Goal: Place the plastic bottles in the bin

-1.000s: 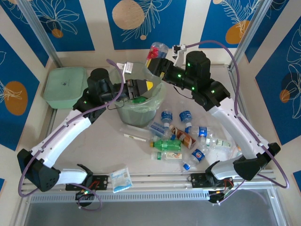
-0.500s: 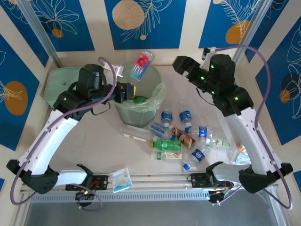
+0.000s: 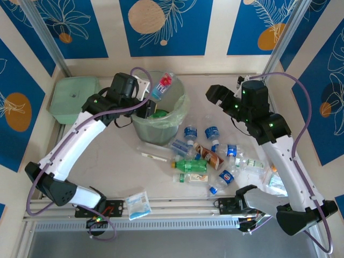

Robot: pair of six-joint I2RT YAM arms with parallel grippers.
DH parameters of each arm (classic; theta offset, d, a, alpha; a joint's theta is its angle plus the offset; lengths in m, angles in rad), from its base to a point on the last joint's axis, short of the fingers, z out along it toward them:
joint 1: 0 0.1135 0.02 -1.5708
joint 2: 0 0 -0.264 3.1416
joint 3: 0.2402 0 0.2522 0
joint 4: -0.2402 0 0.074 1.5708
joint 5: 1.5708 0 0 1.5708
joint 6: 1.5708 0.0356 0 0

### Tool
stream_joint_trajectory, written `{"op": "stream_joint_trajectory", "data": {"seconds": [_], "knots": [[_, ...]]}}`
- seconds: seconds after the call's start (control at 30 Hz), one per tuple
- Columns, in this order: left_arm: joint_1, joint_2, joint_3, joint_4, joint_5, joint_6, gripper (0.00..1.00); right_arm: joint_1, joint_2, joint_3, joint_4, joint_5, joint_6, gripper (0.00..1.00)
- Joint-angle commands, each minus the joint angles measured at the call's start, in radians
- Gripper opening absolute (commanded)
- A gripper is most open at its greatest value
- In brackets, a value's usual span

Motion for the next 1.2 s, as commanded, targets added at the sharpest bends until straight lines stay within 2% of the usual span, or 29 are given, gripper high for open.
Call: {"op": "stream_joint_trajectory", "data": {"seconds": [0.0,0.07,0.13,0.23,0.33,0.77,0.9,1.17], "knots": [[0.013,-0.016,0.041,-0.038,-0.034,0.029,0.0,-0.011,-0.02,-0.014,-0.005,-0.022,0.006,0.88],[0.017,-0.016,0.042,-0.05,-0.041,0.034,0.0,-0.013,-0.02,-0.012,-0.002,-0.025,0.007,0.89],[0.019,-0.018,0.03,-0.045,-0.044,0.031,0.22,-0.013,-0.018,-0.011,0.0,-0.025,0.005,0.88],[0.02,-0.015,0.022,-0.033,-0.043,0.02,0.44,-0.014,-0.017,-0.006,0.002,-0.027,0.003,0.88],[0.021,-0.016,0.016,-0.009,-0.04,0.006,0.53,-0.014,-0.018,-0.003,0.001,-0.029,0.003,0.88],[0.024,-0.056,0.065,0.004,-0.079,-0.031,0.61,-0.013,-0.018,0.005,-0.028,-0.025,-0.018,0.88],[0.024,-0.13,0.062,0.008,-0.091,-0.079,0.63,-0.013,0.0,0.028,-0.08,-0.016,-0.049,0.88],[0.025,-0.33,-0.1,0.03,-0.006,-0.16,0.65,-0.011,-0.003,0.009,-0.192,0.054,-0.083,0.88]]}}
